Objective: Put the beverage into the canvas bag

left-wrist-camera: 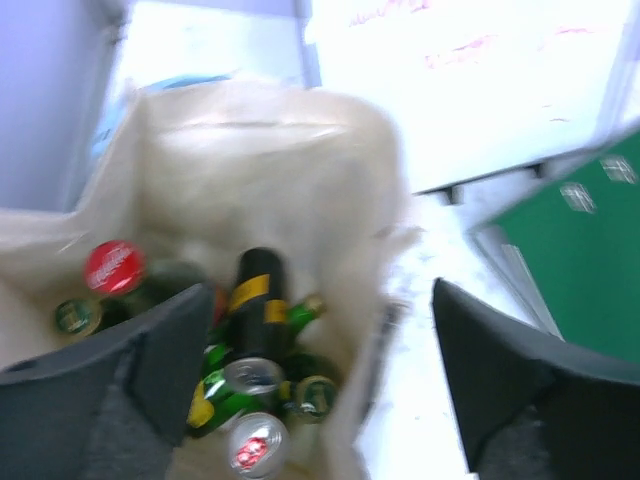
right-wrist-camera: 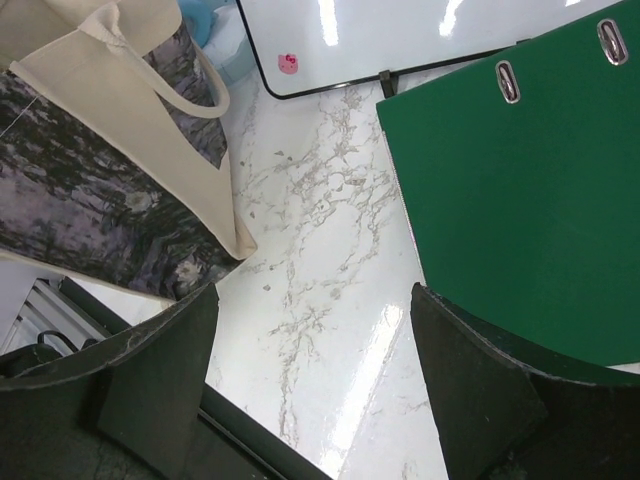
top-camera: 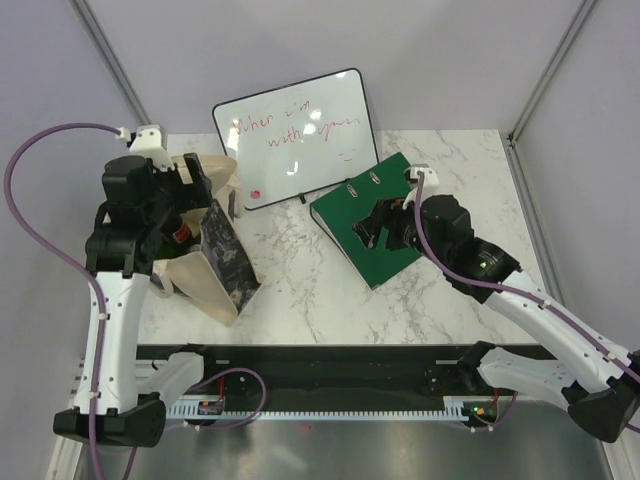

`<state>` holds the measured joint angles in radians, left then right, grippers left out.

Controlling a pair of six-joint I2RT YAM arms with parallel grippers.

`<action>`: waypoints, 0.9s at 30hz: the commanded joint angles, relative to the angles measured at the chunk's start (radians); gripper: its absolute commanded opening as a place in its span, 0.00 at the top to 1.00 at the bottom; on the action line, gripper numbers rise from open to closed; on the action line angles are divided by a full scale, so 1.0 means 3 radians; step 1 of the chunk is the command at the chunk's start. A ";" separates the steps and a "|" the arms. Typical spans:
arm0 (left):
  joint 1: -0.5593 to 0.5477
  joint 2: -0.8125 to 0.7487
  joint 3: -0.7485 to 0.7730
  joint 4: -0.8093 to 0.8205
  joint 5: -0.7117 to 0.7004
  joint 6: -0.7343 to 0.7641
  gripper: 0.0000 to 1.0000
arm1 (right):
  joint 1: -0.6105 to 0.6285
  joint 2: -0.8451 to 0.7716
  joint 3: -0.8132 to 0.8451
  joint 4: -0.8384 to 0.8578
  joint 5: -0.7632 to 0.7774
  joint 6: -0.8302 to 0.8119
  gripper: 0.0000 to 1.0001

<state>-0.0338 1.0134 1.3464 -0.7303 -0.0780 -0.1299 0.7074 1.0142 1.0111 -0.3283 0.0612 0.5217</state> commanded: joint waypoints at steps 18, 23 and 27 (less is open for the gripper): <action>-0.1309 -0.0841 -0.0887 0.1207 0.1861 -0.0543 0.00 | 0.0030 -0.0752 0.0526 -0.0715 0.0880 -0.0123 0.02; -0.1340 -0.0995 -0.1098 0.1274 0.1937 -0.0600 0.00 | 0.0030 -0.0854 0.0618 -0.0828 0.0997 -0.0113 0.02; -0.1340 -0.1123 -0.1134 0.1279 0.1815 -0.0554 0.00 | 0.0030 -0.0921 0.0633 -0.0859 0.1054 -0.0118 0.02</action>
<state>-0.4335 0.7113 1.0115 -0.4080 0.5030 -0.2741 0.7136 0.7567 1.1614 -0.5606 0.3271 0.4793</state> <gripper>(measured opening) 0.996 0.982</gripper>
